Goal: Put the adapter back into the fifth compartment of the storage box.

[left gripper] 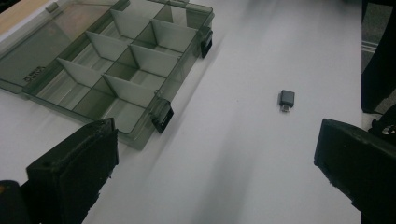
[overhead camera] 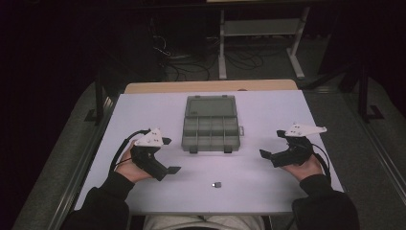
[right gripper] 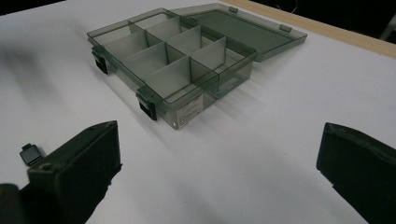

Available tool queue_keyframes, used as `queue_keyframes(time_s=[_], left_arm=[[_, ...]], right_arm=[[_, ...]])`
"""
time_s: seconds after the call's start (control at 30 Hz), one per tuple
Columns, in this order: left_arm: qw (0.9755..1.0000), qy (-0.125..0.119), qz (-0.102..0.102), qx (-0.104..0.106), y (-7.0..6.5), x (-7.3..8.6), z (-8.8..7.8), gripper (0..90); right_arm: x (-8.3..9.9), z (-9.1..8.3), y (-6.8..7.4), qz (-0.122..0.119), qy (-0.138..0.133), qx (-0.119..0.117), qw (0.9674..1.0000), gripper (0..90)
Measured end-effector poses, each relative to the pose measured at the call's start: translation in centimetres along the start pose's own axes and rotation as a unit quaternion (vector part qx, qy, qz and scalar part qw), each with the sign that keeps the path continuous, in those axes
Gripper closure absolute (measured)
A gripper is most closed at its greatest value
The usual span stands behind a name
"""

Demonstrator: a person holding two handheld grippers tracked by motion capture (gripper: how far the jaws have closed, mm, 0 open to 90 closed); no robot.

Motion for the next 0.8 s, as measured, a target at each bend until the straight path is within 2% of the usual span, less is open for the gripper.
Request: queue_keyframes(time_s=[0.8], left_arm=[[0.9992, 0.022, 0.017, 0.027, -1.2, -0.2, 3.3, 0.0]], right_arm=[[0.1, 0.1, 0.1, 0.001, 0.003, -0.003, 1.0, 0.0]])
Point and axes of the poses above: each handheld gripper's, and its own axes: z roughly forward along the jaws, x roughly out of its underside, y roughly to its left, the point moved 7 cm from there along z, roughly forward along the jaws, and after that the axes turned 14 degrees about -y, right-handed, at the moved point
